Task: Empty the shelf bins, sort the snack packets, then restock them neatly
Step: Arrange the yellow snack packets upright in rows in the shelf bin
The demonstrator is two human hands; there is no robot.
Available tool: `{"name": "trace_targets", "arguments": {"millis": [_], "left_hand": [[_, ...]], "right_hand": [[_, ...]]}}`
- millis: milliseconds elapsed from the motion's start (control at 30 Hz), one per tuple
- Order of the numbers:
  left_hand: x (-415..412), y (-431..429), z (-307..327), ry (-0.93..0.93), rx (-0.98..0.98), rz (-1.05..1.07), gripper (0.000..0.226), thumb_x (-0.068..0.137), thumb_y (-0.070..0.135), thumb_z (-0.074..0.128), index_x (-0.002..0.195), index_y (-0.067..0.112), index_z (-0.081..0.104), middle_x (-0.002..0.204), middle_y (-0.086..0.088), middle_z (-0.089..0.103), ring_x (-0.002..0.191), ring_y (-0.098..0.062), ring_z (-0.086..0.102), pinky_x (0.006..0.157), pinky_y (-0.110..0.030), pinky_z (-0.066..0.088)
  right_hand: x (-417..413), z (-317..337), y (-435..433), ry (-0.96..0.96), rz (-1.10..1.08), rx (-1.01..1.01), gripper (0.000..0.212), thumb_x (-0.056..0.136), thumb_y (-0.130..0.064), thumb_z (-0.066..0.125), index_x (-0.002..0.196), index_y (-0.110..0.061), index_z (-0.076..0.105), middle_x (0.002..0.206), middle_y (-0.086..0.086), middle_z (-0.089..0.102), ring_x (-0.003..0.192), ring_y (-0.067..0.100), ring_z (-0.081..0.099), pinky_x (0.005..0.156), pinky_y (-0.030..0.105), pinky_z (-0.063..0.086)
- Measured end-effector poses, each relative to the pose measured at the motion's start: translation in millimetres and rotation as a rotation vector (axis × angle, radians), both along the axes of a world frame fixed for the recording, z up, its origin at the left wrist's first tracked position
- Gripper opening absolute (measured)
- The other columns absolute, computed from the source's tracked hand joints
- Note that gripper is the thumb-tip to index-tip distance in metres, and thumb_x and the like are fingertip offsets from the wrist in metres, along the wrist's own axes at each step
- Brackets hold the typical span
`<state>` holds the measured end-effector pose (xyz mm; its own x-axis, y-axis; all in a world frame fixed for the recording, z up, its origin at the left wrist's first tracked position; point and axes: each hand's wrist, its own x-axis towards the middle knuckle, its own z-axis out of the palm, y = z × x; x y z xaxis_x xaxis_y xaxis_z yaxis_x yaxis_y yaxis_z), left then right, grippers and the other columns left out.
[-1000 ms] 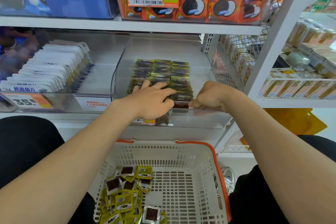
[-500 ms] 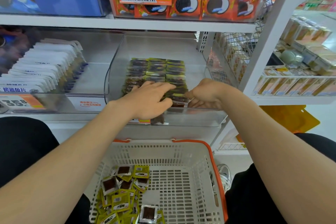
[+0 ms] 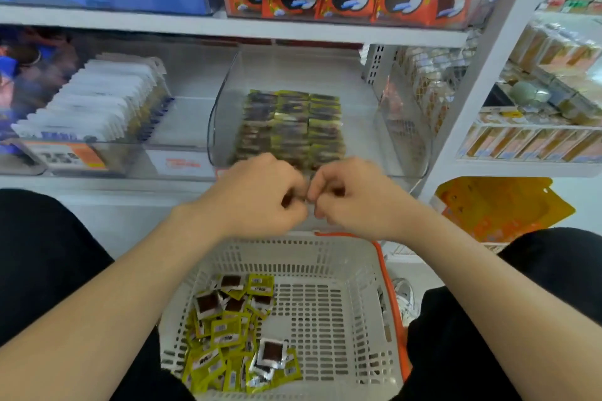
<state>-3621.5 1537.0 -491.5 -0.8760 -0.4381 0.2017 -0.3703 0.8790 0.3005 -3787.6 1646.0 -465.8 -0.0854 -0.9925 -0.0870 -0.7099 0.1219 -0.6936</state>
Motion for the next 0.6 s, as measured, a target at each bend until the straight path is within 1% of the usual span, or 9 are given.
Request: {"name": "trace_targets", "arguments": {"millis": [67,100,167,200,267,333,467,533,600], "left_hand": [[15.0,4.4,-30.7,-0.395,0.155,-0.024,0.020,0.081,0.033,0.056,0.066,0.021,0.061,0.058,0.003,0.058,0.058,-0.012,0.055,0.058,-0.039,0.052],[21.8,4.0,-54.2,-0.550,0.249,-0.018,0.016,0.085,0.029,0.058,0.071,0.022,0.064,0.065,0.003,0.063,0.063,-0.015,0.059,0.064,-0.041,0.056],[36.4,1.7,-103.2,-0.792,0.375,0.015,0.011,0.090,0.026,0.062,0.097,0.027,0.071,0.091,0.000,0.071,0.083,-0.023,0.067,0.076,-0.043,0.059],[43.7,0.6,-124.7,-0.875,0.407,0.037,0.022,0.093,0.028,0.065,0.114,0.026,0.070,0.101,0.001,0.069,0.090,-0.023,0.066,0.080,-0.042,0.058],[59.6,-2.6,-164.4,-0.964,0.433,0.071,0.043,0.093,0.032,0.071,0.134,0.024,0.063,0.122,0.001,0.064,0.104,-0.023,0.064,0.087,-0.039,0.055],[73.5,-2.9,-198.0,-0.999,0.462,0.117,0.058,0.093,0.032,0.074,0.147,0.024,0.054,0.145,0.001,0.054,0.123,-0.024,0.059,0.094,-0.035,0.052],[103.9,2.6,-263.2,-1.094,0.611,0.184,0.094,0.090,0.029,0.080,0.165,0.023,0.024,0.167,-0.007,0.031,0.145,-0.030,0.045,0.107,-0.038,0.050],[117.1,8.4,-291.3,-1.091,0.626,0.264,0.109,0.088,0.029,0.082,0.168,0.025,0.008,0.172,-0.013,0.010,0.152,-0.040,0.031,0.114,-0.047,0.045],[127.8,14.9,-316.9,-1.057,0.526,0.350,0.118,0.089,0.030,0.081,0.167,0.020,-0.007,0.172,-0.018,-0.011,0.157,-0.046,0.007,0.124,-0.055,0.029]], "right_hand": [[18.8,-21.7,7.4,0.203,0.192,0.246,0.024,0.093,-0.013,0.057,0.107,-0.018,0.076,0.082,-0.010,0.070,0.076,0.009,0.064,0.073,0.027,0.050],[28.5,-40.0,8.6,0.282,0.273,0.335,0.027,0.094,-0.016,0.055,0.113,-0.016,0.075,0.088,-0.007,0.070,0.084,0.013,0.064,0.077,0.028,0.050],[46.1,-86.7,5.0,0.363,0.386,0.472,0.030,0.094,-0.017,0.053,0.116,-0.008,0.072,0.102,0.008,0.074,0.099,0.028,0.068,0.086,0.038,0.056],[53.1,-114.9,1.3,0.380,0.403,0.527,0.033,0.093,-0.017,0.053,0.118,-0.004,0.071,0.111,0.016,0.073,0.106,0.035,0.068,0.091,0.045,0.057],[64.0,-165.9,-8.0,0.405,0.403,0.608,0.038,0.091,-0.015,0.053,0.123,0.002,0.067,0.124,0.025,0.067,0.117,0.045,0.063,0.097,0.059,0.055],[67.0,-208.9,-16.9,0.385,0.380,0.668,0.040,0.092,-0.011,0.053,0.127,0.003,0.064,0.133,0.027,0.063,0.122,0.049,0.058,0.101,0.062,0.052],[71.0,-279.1,-18.2,0.275,0.292,0.744,0.039,0.102,-0.017,0.053,0.140,-0.012,0.057,0.144,0.010,0.055,0.127,0.034,0.056,0.104,0.044,0.050],[79.1,-319.1,-9.3,0.257,0.274,0.834,0.039,0.102,-0.019,0.052,0.141,-0.010,0.055,0.144,0.010,0.055,0.125,0.032,0.058,0.105,0.045,0.051],[92.5,-352.1,-2.0,0.250,0.212,0.905,0.046,0.101,-0.019,0.054,0.146,-0.011,0.048,0.143,0.013,0.055,0.122,0.033,0.060,0.102,0.049,0.053]]}}
